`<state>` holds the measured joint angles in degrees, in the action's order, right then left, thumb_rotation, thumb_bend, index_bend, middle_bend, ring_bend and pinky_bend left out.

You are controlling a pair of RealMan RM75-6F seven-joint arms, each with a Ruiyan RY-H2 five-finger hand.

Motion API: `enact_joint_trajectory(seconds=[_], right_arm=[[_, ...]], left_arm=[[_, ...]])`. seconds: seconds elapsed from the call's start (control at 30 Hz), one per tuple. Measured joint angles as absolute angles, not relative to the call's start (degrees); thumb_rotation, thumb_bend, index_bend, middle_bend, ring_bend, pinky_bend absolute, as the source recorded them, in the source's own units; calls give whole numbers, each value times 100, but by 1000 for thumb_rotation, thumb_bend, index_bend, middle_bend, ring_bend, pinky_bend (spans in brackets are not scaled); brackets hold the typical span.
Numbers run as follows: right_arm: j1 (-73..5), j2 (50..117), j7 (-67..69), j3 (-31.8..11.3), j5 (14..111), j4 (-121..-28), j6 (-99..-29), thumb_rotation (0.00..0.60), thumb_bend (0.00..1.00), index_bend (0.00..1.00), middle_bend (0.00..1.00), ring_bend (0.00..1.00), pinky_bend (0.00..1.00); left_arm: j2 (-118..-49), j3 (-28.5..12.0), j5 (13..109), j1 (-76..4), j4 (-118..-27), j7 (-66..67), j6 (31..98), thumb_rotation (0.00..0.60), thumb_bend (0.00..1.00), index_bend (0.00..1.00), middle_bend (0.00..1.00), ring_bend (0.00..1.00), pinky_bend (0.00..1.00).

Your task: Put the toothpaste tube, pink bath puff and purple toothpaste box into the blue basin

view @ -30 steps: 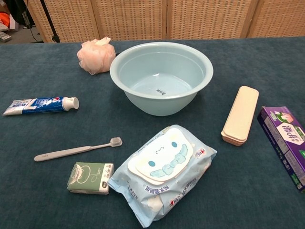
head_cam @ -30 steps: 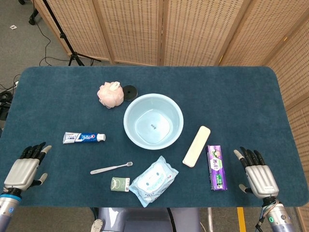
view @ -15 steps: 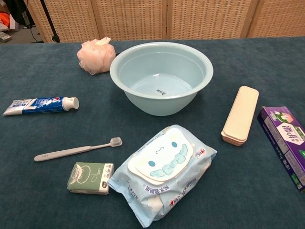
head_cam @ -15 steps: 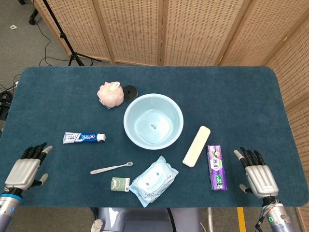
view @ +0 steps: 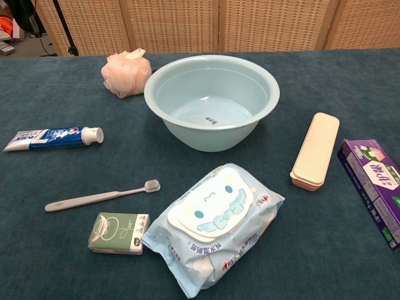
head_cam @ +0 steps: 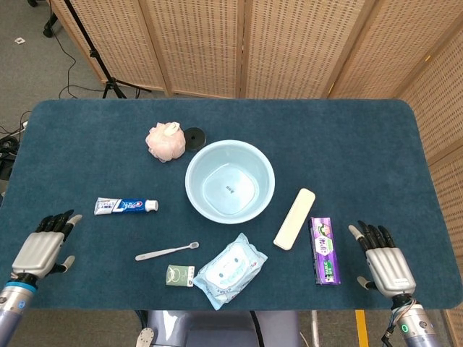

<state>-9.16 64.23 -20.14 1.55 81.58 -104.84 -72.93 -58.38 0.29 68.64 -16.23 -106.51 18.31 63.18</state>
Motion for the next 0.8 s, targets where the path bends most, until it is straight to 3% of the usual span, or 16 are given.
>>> enact_joint_trajectory(seconds=[0.4,0.8], right_arm=[[-928,6428,-2029,182,8177,-10524,-7266,600,156,21,0,0,0],[-935,6428,-1981,169,8166,-10501,-7271,600,156,21,0,0,0]], left_arm=[[-5977,-432,5795,-2595,-10176,2243,5370,600,336,0,0,0,0],[-6734,-388,5096,-3413,-9359,2926,4754,600,340,105,0,0,0]])
